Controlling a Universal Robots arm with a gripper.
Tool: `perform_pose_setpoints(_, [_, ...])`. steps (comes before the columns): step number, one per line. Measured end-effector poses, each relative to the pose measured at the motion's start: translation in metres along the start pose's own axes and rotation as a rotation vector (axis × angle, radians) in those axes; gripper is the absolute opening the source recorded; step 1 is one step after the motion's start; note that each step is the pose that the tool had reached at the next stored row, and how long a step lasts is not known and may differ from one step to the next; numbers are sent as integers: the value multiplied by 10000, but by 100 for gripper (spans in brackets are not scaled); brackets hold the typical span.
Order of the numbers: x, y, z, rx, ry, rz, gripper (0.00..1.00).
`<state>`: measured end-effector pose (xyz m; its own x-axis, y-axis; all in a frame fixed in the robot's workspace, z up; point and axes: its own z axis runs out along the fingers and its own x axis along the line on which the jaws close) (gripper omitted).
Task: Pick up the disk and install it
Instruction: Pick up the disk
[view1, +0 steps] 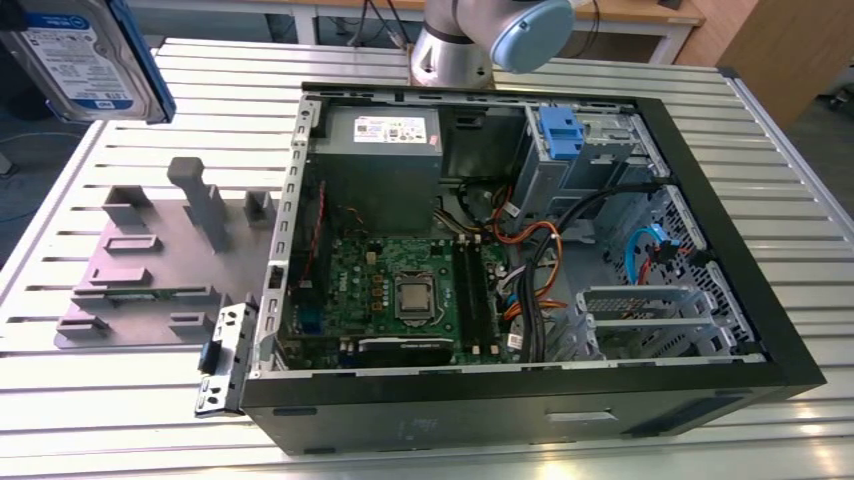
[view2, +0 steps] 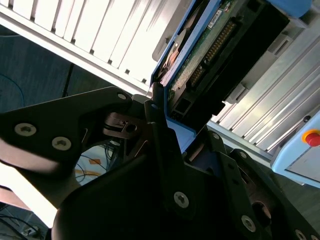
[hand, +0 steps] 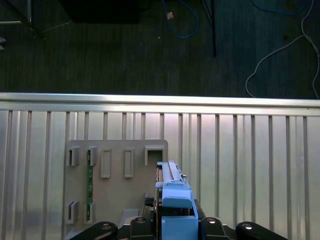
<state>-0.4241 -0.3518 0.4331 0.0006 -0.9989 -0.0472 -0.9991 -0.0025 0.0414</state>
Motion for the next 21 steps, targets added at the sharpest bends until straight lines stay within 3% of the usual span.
perform_pose_setpoints(21, [-3, 2, -59, 1, 0, 1, 37])
